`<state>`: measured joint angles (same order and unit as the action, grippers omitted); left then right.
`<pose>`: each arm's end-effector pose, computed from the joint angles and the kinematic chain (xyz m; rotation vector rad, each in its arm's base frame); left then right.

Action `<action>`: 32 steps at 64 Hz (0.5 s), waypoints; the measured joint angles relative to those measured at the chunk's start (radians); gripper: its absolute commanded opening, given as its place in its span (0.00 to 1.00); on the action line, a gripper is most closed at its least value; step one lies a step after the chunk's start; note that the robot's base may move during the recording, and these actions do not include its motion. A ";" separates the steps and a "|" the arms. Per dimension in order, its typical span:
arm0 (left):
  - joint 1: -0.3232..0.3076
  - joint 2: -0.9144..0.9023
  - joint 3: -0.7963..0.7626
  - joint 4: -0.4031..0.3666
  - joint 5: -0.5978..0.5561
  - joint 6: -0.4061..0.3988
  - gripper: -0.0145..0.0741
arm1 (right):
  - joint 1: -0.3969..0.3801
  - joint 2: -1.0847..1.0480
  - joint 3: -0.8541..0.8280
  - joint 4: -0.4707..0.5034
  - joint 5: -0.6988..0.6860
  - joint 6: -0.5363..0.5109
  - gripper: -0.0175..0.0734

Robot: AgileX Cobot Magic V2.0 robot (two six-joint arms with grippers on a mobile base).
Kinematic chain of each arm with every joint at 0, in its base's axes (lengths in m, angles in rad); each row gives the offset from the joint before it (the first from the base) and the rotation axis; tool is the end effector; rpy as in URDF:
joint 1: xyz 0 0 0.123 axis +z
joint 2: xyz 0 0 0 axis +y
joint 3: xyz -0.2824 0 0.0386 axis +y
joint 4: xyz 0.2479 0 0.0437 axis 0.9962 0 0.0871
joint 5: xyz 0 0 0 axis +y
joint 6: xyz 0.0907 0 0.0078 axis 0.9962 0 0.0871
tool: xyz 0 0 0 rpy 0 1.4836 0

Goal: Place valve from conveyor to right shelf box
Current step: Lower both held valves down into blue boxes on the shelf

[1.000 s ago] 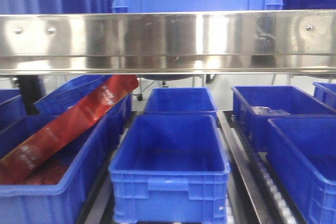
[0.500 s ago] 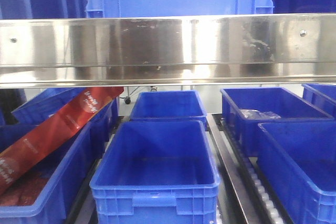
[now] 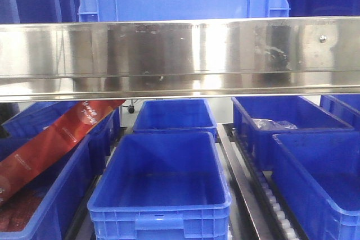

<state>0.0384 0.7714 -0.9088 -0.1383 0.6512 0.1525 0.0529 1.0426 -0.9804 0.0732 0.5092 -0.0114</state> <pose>0.1469 -0.0020 0.3875 0.0577 1.9905 -0.0313 0.2212 0.0150 0.3722 -0.0225 2.0550 0.1021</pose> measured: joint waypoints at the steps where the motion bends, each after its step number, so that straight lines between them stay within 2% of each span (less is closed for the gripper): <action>1: 0.000 0.000 0.000 0.000 0.000 0.000 0.04 | 0.000 0.000 0.000 0.000 0.000 0.000 0.01; 32: 0.000 0.000 0.000 0.000 0.000 0.000 0.04 | 0.000 0.000 0.000 0.000 -0.002 0.000 0.01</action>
<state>0.0384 0.7714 -0.9088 -0.1383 0.6512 0.1525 0.0529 1.0426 -0.9804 0.0732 0.5074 -0.0114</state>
